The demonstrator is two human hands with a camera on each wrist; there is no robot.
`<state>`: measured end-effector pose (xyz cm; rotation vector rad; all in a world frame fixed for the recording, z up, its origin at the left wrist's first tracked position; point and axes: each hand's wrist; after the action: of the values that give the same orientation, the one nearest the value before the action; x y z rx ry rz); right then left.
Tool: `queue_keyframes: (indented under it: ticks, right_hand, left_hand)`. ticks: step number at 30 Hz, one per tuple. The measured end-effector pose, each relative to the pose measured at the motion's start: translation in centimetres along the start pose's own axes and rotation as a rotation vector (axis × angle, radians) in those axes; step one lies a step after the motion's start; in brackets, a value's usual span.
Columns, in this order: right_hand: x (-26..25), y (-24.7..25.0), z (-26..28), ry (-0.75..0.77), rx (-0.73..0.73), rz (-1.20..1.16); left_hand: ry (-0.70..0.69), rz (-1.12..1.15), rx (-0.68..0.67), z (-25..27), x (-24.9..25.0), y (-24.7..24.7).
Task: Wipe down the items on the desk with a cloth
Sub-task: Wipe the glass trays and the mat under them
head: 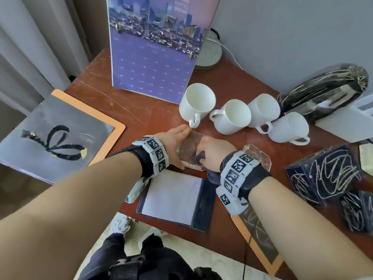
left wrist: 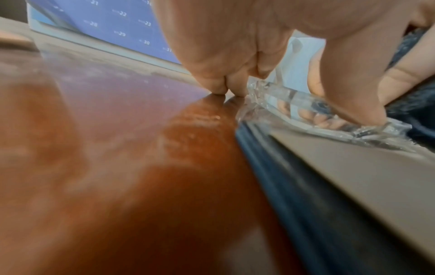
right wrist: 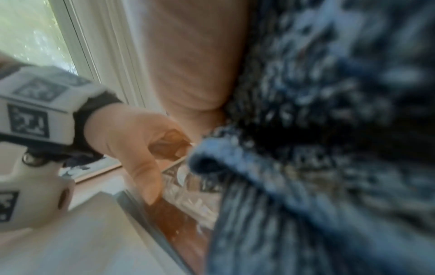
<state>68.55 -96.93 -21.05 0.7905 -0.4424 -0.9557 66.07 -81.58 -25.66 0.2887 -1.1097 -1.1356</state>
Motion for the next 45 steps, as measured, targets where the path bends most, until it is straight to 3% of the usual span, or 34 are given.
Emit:
queue_keyframes:
  ticks: [2,4,6,10,14,17,21,24,31,36,38,41,45]
  right_hand:
    - [0.9,0.7,0.0,0.022,-0.008,-0.101]
    - [2.0,1.3,0.0,-0.005,0.113,-0.145]
    - [2.5,1.2,0.0,-0.046,0.198,-0.130]
    - [0.8,-0.6,0.2,-0.041,0.232,-0.039]
    - [-1.1,-0.2,-0.7,-0.071,0.058,0.085]
    - [-1.6,-0.1,-0.9,0.040,-0.049,0.083]
    - [0.4,-0.1,0.0,-0.034,0.158,-0.219]
    - [1.8,-0.3,-0.2,-0.149,0.316,-0.216]
    - [-0.6,-2.0,-0.7,-0.035,0.374,0.040]
    - [-1.4,-2.3,-1.3,-0.003,0.408,-0.066]
    - [-1.6,-2.4,-1.6,0.075,0.365,-0.155]
    - [-0.8,-1.8,-1.4,0.188,0.170,-0.227]
    - [1.1,0.6,-1.2,0.210,-0.173,0.080]
  left_hand:
    - [0.010,0.001,-0.005,-0.1,0.0,-0.1]
    - [0.014,0.010,0.000,-0.1,0.0,-0.3]
    - [0.016,0.016,0.014,0.0,-0.1,-0.5]
    - [0.032,0.022,0.014,0.2,0.1,-0.4]
    - [0.044,0.024,-0.004,0.2,0.2,-0.3]
    - [0.059,0.003,-0.011,0.2,0.3,-0.2]
    - [0.061,0.000,-0.013,0.2,0.5,-0.1]
    - [0.055,0.024,0.002,0.4,0.5,-0.1]
    - [0.061,0.033,0.015,0.5,0.6,-0.3]
    - [0.059,0.045,0.007,0.2,0.4,-0.2]
    - [0.064,0.038,0.001,0.2,0.5,-0.1]
    - [0.084,0.003,-0.008,0.3,0.7,0.0]
    - [0.097,-0.024,-0.026,0.2,0.8,0.0]
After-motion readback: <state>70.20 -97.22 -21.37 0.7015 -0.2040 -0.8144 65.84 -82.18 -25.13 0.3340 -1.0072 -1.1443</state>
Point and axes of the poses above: each hand's wrist, its own z-axis away from the middle knuckle, its own y-axis out of the back of the hand, x = y × z, and after that the axes turned 1 degree about y, right-handed
